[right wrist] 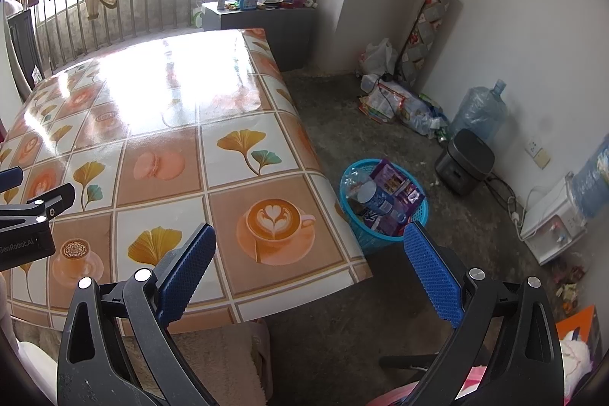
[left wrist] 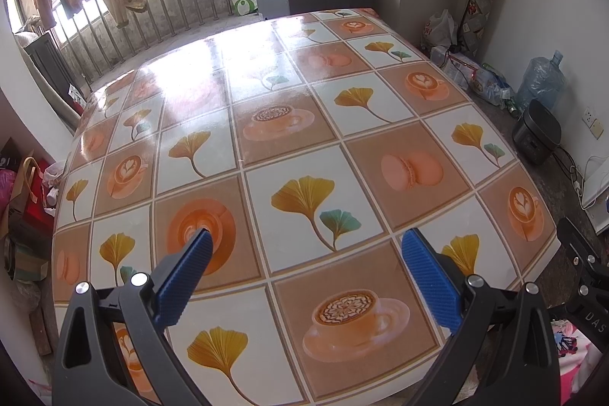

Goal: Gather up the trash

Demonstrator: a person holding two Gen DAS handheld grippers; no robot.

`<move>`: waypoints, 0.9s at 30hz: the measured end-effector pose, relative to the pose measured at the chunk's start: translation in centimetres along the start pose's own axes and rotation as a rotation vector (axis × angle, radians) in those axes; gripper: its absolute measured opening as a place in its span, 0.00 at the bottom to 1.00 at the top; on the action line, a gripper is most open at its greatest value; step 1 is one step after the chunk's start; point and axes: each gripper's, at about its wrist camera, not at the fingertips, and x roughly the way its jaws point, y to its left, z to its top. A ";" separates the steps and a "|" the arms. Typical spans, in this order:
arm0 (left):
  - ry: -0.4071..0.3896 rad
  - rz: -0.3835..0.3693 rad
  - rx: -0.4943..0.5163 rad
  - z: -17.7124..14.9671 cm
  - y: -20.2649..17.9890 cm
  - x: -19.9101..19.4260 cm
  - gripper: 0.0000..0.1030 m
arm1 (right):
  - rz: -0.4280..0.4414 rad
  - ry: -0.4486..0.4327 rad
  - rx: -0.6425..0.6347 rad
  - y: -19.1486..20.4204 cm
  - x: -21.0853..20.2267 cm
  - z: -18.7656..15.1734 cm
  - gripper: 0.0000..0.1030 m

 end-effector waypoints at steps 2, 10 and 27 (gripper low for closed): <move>0.001 0.000 -0.001 0.0 0.0 0.0 0.95 | 0.000 0.000 -0.001 0.0 0.0 0.0 0.92; -0.001 0.000 0.000 0.0 0.1 -0.1 0.95 | 0.000 0.000 0.000 0.0 0.0 -0.1 0.92; 0.008 -0.001 -0.005 0.0 0.5 0.1 0.95 | -0.001 0.001 0.002 0.1 0.0 -0.1 0.92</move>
